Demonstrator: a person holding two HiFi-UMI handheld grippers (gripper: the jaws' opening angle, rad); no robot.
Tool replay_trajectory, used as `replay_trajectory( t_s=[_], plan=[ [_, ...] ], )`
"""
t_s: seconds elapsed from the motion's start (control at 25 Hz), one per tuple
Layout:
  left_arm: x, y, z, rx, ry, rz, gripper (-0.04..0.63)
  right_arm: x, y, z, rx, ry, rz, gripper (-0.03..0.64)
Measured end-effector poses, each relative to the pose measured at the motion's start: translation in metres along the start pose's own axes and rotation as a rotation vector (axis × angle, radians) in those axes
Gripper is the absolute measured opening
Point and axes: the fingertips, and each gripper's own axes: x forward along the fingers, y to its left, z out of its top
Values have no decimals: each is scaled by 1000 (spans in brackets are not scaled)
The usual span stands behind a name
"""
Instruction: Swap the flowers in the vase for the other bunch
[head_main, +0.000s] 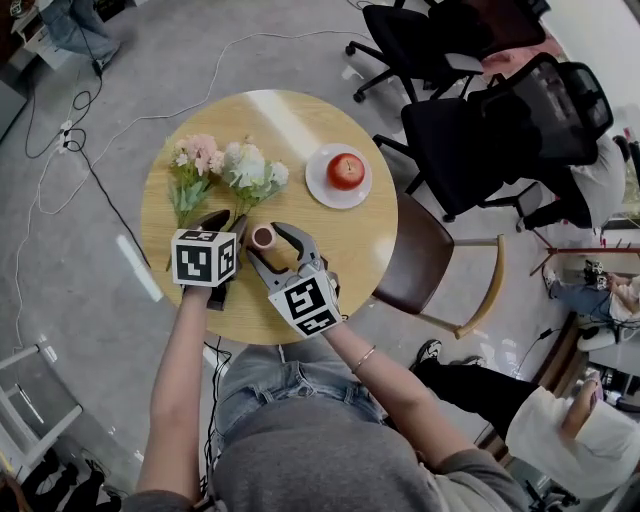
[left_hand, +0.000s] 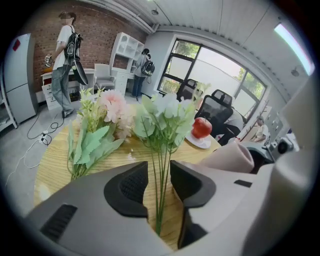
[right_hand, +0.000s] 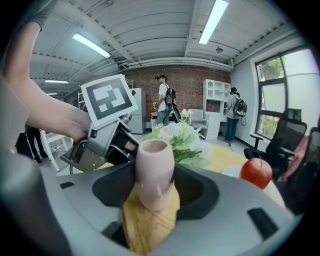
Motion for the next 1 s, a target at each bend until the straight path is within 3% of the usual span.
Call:
replay_trajectory(
  t_s=[0.28,0.48,0.68,1.0],
  plan=[
    [-38,4,6,-3,-79,10,149,0,1,-1,6,-6,0,249],
    [-59,37,9,21,-108,112,147,2,1,-2,5,-6,-2,249],
    [-66,77,3,14,-83,221,163,1,2,0,8,-3,-5,249],
    [-49,105,2,71,-11,265,207,4,5,0,7,-2,-4,249]
  ],
)
